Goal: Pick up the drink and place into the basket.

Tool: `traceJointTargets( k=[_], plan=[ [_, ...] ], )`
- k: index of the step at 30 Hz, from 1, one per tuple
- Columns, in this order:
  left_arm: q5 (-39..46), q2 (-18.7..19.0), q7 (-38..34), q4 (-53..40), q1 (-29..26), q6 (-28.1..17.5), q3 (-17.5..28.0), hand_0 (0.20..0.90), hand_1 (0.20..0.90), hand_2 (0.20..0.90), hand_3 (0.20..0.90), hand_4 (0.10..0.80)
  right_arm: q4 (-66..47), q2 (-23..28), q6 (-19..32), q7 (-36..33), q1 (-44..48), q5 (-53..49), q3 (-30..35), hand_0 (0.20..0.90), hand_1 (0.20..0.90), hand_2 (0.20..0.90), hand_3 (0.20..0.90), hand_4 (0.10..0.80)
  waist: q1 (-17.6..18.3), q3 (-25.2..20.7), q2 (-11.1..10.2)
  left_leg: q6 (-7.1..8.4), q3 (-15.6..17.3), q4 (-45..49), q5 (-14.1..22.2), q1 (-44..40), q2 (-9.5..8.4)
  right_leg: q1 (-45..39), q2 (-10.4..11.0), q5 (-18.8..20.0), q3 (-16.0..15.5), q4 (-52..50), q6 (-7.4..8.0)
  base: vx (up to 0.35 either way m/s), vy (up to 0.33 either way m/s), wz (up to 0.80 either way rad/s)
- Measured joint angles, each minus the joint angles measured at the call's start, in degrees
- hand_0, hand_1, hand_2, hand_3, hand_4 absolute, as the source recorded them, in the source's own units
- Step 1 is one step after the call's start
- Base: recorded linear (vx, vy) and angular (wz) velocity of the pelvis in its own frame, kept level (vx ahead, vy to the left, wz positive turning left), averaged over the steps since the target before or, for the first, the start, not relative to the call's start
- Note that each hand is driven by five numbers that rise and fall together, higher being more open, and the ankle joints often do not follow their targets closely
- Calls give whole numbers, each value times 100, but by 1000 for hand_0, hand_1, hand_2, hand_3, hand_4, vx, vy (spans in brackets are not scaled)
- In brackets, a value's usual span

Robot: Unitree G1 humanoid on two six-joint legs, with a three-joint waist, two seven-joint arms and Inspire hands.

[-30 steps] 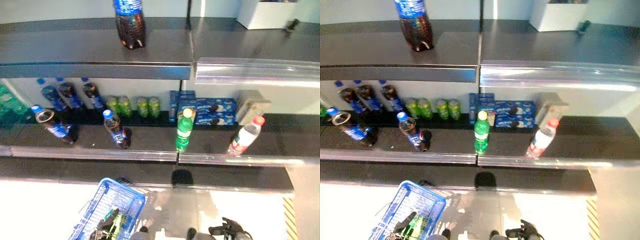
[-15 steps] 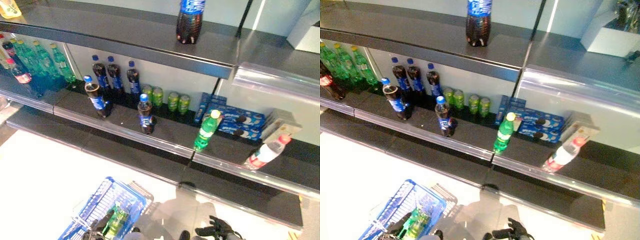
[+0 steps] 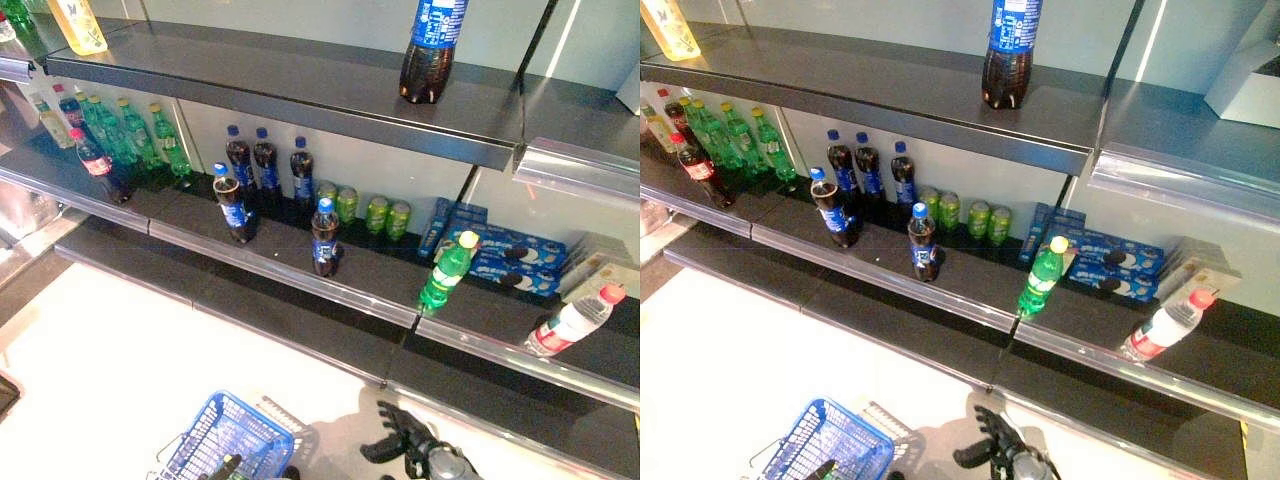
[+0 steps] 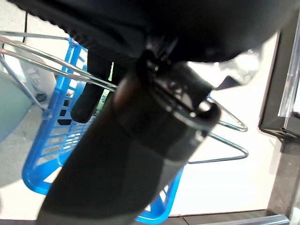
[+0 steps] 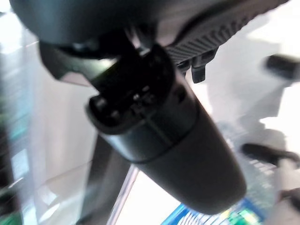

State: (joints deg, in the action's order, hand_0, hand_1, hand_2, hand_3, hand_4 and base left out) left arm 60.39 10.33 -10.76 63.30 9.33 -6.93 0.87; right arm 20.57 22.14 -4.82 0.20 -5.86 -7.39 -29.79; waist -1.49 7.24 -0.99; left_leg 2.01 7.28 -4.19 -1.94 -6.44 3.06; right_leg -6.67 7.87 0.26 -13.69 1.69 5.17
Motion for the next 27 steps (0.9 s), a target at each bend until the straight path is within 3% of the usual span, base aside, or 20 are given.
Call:
traceJointTargets(
  k=[4,10,18,22,27],
  plan=[
    [-50,58,-6,-99,77,-11,18,300,300,300,200,100,-1579,741,183,178,-72,72,398,900,900,900,900,800,56,-44,-71,18,26,-82,-36,-26,51,-11,-65,39,15,71,-34,-14,-38,-3],
    [-114,67,-4,-127,184,-116,122,300,300,300,200,100,-2807,1034,672,14,115,56,1391,900,900,900,900,800,169,-96,-154,28,88,-95,-39,-12,62,-25,-81,107,39,178,-48,11,-2,-4],
    [-396,-88,35,-146,191,-236,485,300,300,300,200,100,-3461,1025,1256,-1284,352,46,2025,900,900,900,900,800,143,-105,-163,32,113,-69,-41,105,39,-40,-76,197,-3,320,-41,31,25,2],
    [-553,-135,166,-66,135,-220,501,300,300,300,200,100,-3707,1025,1494,-2051,401,45,2395,900,900,900,900,800,170,-61,-65,45,348,-70,-48,158,53,-42,10,184,-166,319,1,16,154,20],
    [-570,-220,208,-36,108,-226,495,300,300,300,200,100,-3697,893,1497,-2876,449,41,2381,900,900,900,900,800,157,-46,-43,-16,413,-68,-28,137,-46,-7,115,153,-138,248,88,52,138,-1]
  ],
)
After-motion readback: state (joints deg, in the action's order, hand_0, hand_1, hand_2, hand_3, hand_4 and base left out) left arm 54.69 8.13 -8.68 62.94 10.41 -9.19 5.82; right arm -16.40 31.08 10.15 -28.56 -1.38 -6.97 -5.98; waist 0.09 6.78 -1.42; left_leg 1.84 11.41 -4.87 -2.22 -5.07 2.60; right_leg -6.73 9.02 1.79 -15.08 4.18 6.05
